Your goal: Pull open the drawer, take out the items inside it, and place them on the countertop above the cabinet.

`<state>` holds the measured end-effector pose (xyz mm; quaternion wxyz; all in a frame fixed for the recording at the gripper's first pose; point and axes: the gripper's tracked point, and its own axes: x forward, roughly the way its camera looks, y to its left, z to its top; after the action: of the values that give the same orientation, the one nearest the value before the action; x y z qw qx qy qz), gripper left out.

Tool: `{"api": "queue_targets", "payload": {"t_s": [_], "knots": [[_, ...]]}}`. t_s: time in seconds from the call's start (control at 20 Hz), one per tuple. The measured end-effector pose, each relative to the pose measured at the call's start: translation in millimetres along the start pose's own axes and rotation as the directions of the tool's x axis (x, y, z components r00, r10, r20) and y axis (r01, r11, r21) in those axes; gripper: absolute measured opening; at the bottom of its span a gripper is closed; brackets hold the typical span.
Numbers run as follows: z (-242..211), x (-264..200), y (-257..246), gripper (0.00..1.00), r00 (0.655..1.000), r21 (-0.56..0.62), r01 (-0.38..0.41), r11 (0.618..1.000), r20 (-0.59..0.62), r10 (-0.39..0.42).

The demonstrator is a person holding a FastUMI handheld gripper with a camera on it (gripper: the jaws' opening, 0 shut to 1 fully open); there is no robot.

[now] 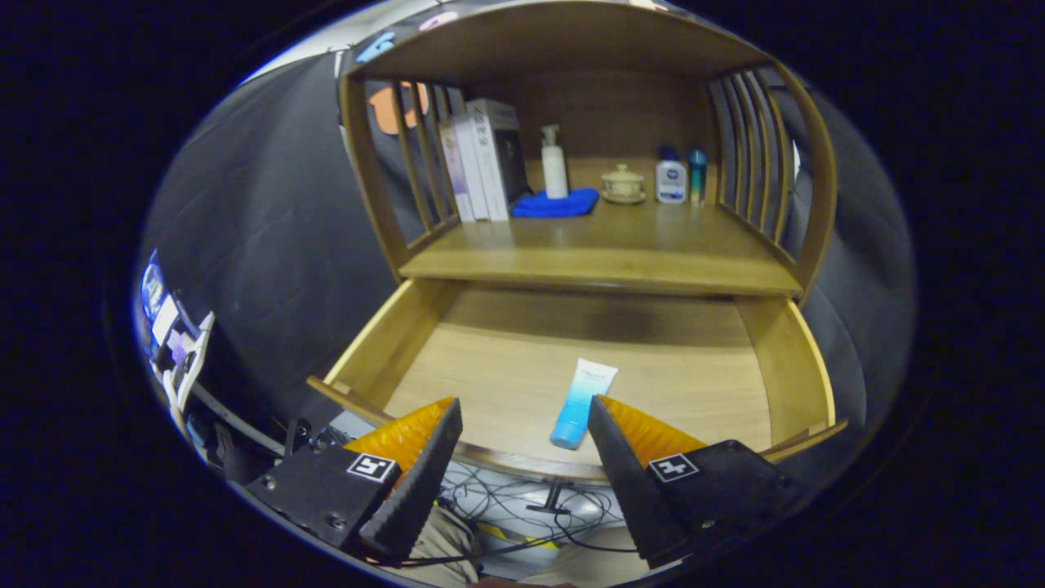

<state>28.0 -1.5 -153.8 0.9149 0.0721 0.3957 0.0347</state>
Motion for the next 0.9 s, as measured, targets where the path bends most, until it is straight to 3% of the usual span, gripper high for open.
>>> {"api": "queue_targets", "payload": {"t_s": [0.3, 0.7, 0.9], "knots": [[2, 46, -25, 0.97, 0.965, 0.101, 0.097, 0.990, -0.252, -0.069], [-27, 93, -33, 0.93, 0.846, 0.177, 0.184, 0.967, -0.529, -0.064], [-42, 107, -41, 0.84, 0.801, 0.162, 0.250, 0.955, -0.588, -0.110]]}}
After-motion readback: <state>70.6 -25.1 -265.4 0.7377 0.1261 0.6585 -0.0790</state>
